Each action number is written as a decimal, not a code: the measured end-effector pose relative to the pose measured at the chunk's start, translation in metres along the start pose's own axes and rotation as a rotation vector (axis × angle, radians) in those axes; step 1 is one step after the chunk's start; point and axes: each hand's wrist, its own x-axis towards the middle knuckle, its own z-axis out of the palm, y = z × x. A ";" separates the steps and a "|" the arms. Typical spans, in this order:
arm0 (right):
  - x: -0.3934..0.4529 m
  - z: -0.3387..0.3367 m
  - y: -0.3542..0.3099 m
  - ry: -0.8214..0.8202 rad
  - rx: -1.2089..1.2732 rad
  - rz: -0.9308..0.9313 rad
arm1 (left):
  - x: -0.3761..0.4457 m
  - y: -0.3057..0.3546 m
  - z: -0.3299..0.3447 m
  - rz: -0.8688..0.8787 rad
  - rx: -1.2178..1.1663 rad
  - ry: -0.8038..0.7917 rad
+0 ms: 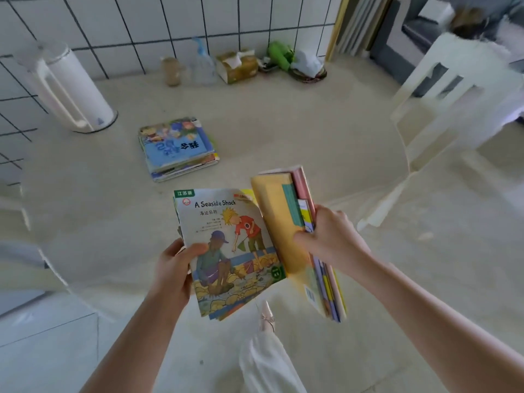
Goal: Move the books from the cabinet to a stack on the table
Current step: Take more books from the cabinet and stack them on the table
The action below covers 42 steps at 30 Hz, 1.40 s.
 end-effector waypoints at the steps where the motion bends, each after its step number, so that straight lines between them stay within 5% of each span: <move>1: 0.020 -0.006 -0.003 -0.002 -0.003 -0.016 | 0.012 0.008 0.006 0.012 -0.008 0.005; 11: 0.168 -0.059 -0.048 -0.017 -0.042 -0.157 | 0.097 0.084 0.065 0.097 -0.097 0.107; 23: 0.281 -0.046 -0.098 -0.091 -0.075 -0.180 | 0.174 0.132 0.047 0.046 -0.166 0.232; 42: 0.375 -0.029 -0.127 0.143 0.131 -0.134 | 0.271 0.203 0.013 -0.028 -0.170 0.193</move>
